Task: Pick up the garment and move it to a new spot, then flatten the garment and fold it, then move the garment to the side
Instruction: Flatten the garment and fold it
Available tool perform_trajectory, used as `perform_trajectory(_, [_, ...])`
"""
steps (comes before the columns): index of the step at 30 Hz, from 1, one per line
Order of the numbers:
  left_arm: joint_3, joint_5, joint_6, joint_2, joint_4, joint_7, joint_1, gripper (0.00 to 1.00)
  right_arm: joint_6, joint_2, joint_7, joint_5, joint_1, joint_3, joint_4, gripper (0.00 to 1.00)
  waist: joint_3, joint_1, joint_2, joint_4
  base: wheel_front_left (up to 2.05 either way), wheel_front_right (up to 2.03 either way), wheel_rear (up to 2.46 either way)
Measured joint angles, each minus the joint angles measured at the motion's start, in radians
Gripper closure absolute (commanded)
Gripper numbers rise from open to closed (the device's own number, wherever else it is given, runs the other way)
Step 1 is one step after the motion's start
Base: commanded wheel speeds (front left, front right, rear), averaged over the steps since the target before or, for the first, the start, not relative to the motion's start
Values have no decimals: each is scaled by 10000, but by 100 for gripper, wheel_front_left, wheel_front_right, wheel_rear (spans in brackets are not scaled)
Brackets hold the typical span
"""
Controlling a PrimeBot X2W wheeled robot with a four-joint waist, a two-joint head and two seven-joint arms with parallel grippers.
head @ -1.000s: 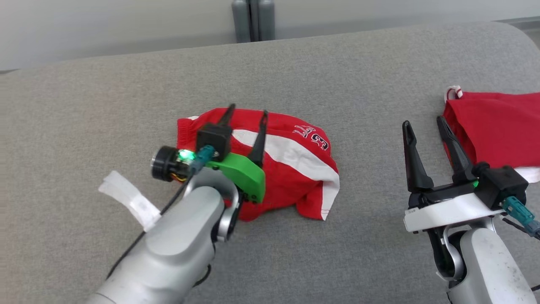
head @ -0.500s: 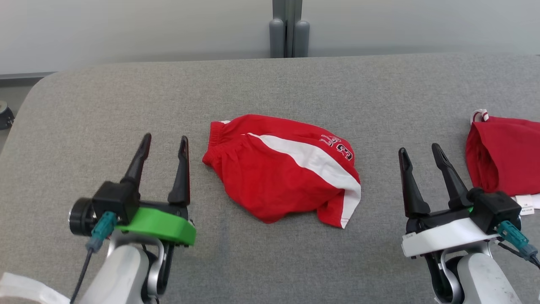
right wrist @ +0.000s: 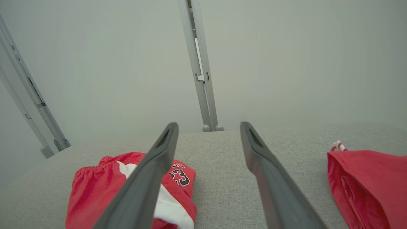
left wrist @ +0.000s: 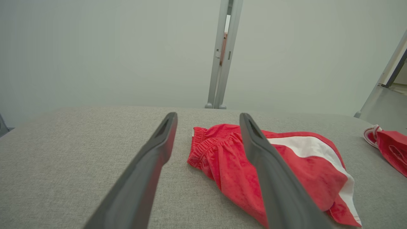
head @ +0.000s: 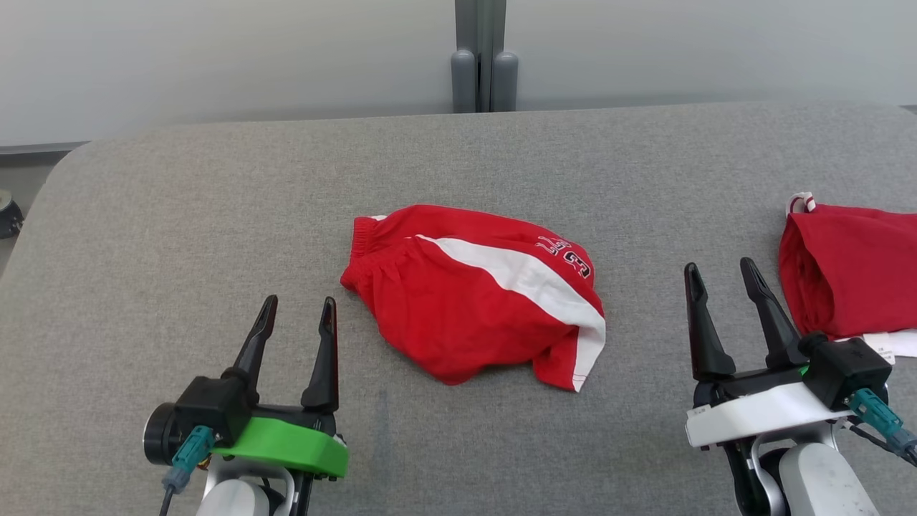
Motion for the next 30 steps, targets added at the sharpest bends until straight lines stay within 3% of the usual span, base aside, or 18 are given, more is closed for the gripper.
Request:
perform_trajectory(15, [550, 476, -495, -297, 117, 0, -12, 0, 0, -6, 0, -31, -40, 186, 90, 0, 129, 0, -1, 142, 0, 0, 0])
perform_trajectory(19, [314, 337, -510, -303, 115, 0, -120, 0, 0, -750, 2, -757, -488, 993, 410, 0, 277, 0, 0, 318, 0, 0, 0])
perform_trajectory(23, [2, 98, -472, -313, 94, 0, -330, 0, 0, -1049, 297, -17, -1420, 1747, 773, 0, 480, 0, 0, 620, 0, 0, 0])
perform_trajectory(27, [-387, -123, -387, -313, 102, 0, -532, 0, 0, -1979, 966, 222, -2782, 3058, 1290, 0, 735, 0, 0, 1018, 0, 0, 0])
perform_trajectory(30, [-773, -261, -328, -314, 105, 0, -716, 0, 0, -2293, 1429, 800, -3730, 3952, 1835, 0, 928, 0, 0, 1373, 0, 0, 0])
